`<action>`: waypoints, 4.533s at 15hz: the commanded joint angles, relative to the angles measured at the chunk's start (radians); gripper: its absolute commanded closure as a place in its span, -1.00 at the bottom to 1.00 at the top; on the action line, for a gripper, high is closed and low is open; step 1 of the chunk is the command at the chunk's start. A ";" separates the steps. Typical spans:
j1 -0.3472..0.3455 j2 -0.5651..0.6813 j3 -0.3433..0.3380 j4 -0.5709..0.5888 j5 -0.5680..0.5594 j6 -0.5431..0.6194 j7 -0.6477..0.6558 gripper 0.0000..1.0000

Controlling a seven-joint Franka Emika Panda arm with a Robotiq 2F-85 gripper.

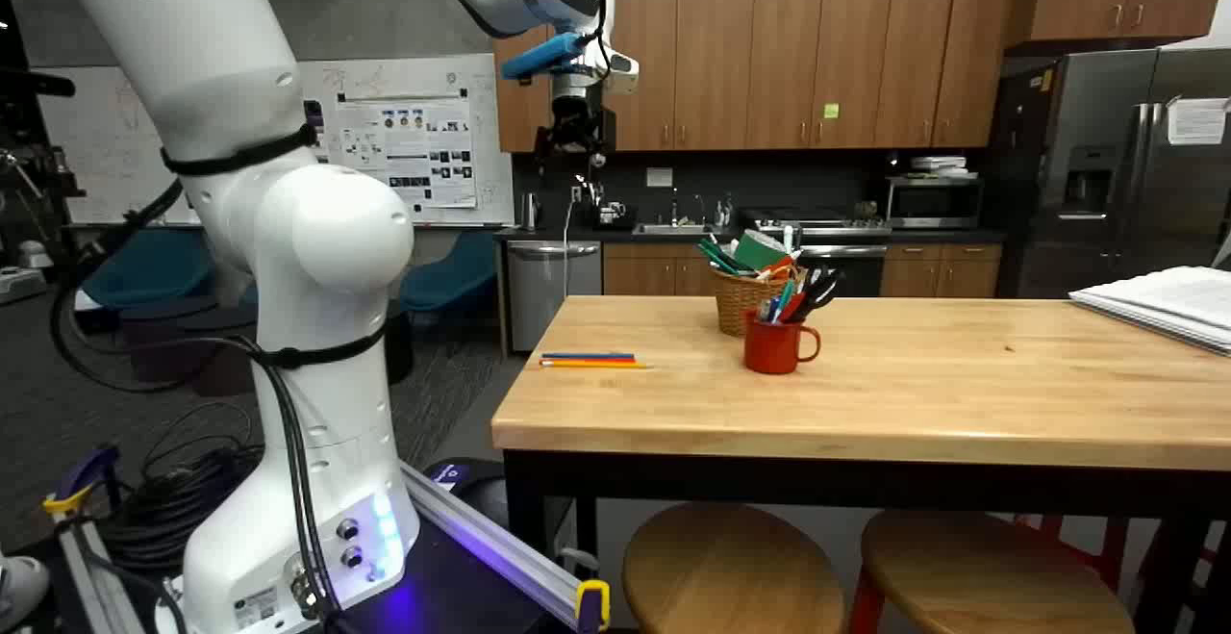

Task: Remove the green pencil from the stationary basket and put it on the table

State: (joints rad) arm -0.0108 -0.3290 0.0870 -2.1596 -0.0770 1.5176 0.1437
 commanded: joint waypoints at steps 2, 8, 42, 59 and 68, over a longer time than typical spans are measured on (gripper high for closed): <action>0.012 0.000 -0.010 0.003 -0.002 -0.001 0.003 -1.00; 0.008 -0.008 -0.013 -0.014 -0.020 0.046 0.001 -1.00; 0.070 0.333 0.042 0.118 -0.513 0.423 0.156 -1.00; 0.130 0.553 0.000 0.303 -0.483 0.361 0.227 -1.00; 0.121 0.594 -0.038 0.339 -0.489 0.395 0.147 -1.00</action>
State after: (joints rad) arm 0.1043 0.2454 0.0671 -1.8487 -0.5675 1.9055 0.3315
